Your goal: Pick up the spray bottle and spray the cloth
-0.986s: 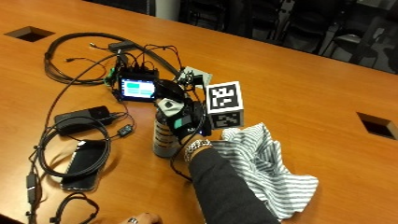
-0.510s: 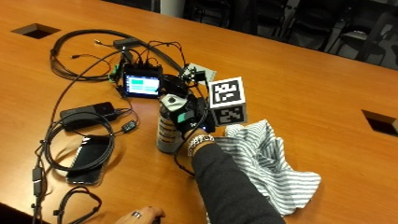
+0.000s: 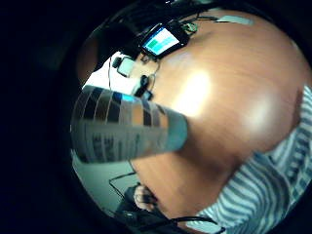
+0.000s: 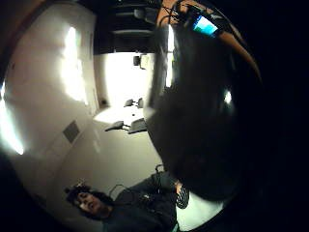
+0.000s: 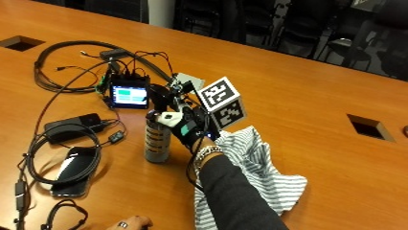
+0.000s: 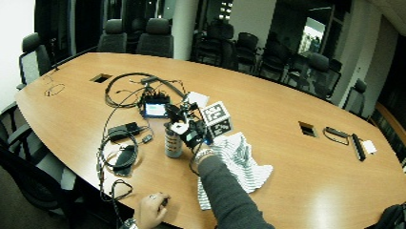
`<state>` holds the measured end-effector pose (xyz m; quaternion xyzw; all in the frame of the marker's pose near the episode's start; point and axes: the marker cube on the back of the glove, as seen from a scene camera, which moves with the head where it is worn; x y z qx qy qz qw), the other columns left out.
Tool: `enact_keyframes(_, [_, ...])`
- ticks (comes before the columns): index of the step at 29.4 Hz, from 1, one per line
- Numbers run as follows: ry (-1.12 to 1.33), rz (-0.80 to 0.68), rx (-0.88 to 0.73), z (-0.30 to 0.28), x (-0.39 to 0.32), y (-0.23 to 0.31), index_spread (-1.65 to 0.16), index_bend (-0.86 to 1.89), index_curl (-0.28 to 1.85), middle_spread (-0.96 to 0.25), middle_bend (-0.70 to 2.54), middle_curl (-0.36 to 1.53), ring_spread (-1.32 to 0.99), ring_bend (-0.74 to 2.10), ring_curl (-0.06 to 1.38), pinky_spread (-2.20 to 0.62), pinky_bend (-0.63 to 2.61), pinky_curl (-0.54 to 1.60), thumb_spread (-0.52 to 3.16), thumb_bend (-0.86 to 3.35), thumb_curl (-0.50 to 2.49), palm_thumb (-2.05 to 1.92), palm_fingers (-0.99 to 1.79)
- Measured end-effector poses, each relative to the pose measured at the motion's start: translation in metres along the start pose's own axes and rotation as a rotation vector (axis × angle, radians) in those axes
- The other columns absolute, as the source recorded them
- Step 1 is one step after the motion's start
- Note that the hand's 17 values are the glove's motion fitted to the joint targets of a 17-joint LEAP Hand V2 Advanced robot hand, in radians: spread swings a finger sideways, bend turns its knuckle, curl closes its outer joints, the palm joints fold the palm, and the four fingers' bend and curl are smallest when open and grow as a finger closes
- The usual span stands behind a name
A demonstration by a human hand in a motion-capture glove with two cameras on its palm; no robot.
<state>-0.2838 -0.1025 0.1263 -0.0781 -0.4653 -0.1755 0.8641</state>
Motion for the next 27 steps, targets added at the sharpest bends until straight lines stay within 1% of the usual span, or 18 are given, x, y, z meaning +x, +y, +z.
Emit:
enact_keyframes(3, [0.216,-0.003,-0.015,-0.014,-0.004,0.009,-0.33,-0.03,0.43,-0.11,0.25,0.42,-0.08,0.4,0.43,0.15,0.48,0.42,0.7,-0.04,0.77,0.91,0.2])
enact_keyframes(4, [0.286,-0.005,-0.008,-0.02,-0.006,0.013,-0.33,-0.02,0.41,-0.1,0.25,0.42,-0.08,0.39,0.42,0.17,0.49,0.41,0.73,-0.04,0.76,0.89,0.19])
enact_keyframes(7, [0.504,0.004,-0.006,-0.034,-0.012,0.025,-0.34,0.06,0.37,-0.08,0.26,0.41,-0.06,0.37,0.39,0.21,0.49,0.39,0.8,-0.07,0.71,0.81,0.21])
enact_keyframes(11, [0.802,0.034,-0.077,-0.043,-0.024,0.054,-0.35,0.11,0.34,-0.06,0.27,0.4,-0.04,0.35,0.36,0.24,0.46,0.37,0.9,-0.1,0.63,0.63,0.22])
enact_keyframes(13, [0.903,0.051,-0.099,-0.046,-0.029,0.072,-0.36,0.13,0.34,-0.06,0.25,0.39,-0.03,0.33,0.35,0.25,0.45,0.37,0.94,-0.1,0.58,0.55,0.19])
enact_keyframes(16, [0.979,0.074,-0.093,-0.049,-0.033,0.096,-0.38,0.12,0.32,-0.06,0.24,0.38,-0.03,0.33,0.35,0.26,0.45,0.37,0.98,-0.08,0.54,0.49,0.18])
enact_keyframes(19, [1.003,0.081,-0.064,-0.05,-0.034,0.12,-0.39,0.12,0.31,-0.05,0.23,0.38,-0.02,0.32,0.34,0.26,0.46,0.36,1.02,-0.06,0.5,0.45,0.18])
enact_keyframes(23, [0.969,0.076,-0.021,-0.047,-0.032,0.15,-0.41,0.14,0.3,-0.04,0.22,0.37,-0.01,0.31,0.33,0.27,0.45,0.36,1.06,-0.03,0.47,0.44,0.19])
enact_keyframes(27, [0.935,0.066,0.0,-0.047,-0.032,0.16,-0.41,0.15,0.29,-0.04,0.21,0.36,-0.01,0.29,0.32,0.27,0.44,0.36,1.09,-0.02,0.44,0.44,0.21])
